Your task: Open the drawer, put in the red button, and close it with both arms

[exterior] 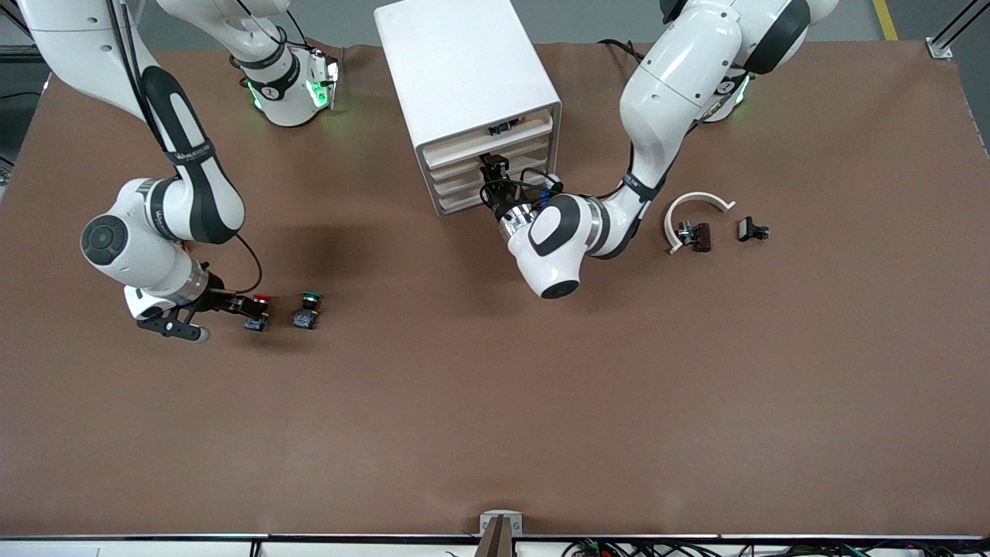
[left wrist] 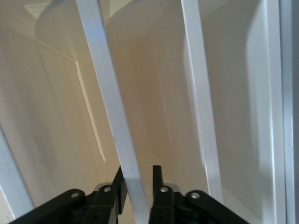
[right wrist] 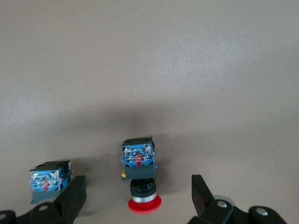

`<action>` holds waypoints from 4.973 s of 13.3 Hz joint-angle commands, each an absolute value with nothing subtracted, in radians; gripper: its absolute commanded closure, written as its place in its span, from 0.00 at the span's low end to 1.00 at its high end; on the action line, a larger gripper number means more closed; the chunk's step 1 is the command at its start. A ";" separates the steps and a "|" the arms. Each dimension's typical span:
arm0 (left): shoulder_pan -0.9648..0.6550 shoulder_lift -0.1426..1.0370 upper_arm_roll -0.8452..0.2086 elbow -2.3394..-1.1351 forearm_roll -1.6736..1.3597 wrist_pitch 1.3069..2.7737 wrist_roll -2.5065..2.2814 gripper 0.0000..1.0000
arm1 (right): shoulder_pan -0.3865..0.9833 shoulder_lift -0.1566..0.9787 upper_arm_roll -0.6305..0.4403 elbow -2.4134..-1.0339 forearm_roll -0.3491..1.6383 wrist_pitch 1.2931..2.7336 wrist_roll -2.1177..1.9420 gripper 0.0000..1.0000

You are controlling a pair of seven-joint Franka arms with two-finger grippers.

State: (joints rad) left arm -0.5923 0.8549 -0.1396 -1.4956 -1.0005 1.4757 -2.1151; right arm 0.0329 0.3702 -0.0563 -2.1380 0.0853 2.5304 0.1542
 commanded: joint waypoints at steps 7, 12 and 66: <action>-0.577 0.881 -0.083 -1.473 -1.075 1.500 -2.137 0.93 | 0.040 0.471 -0.051 -2.125 0.080 2.641 0.156 0.00; -0.572 0.884 -0.023 -1.436 -1.075 1.506 -2.135 0.91 | 0.040 0.474 -0.049 -2.132 0.083 2.641 0.164 1.00; -0.135 0.115 0.014 -1.331 0.097 1.365 -0.267 0.00 | 1.025 0.477 -0.049 -1.563 0.075 1.997 2.332 1.00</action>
State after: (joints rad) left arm -0.1745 0.1902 0.0206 -1.2527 0.0956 1.3574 -0.3574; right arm 1.0114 0.4499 -0.0365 -1.5925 0.0902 2.0087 2.3066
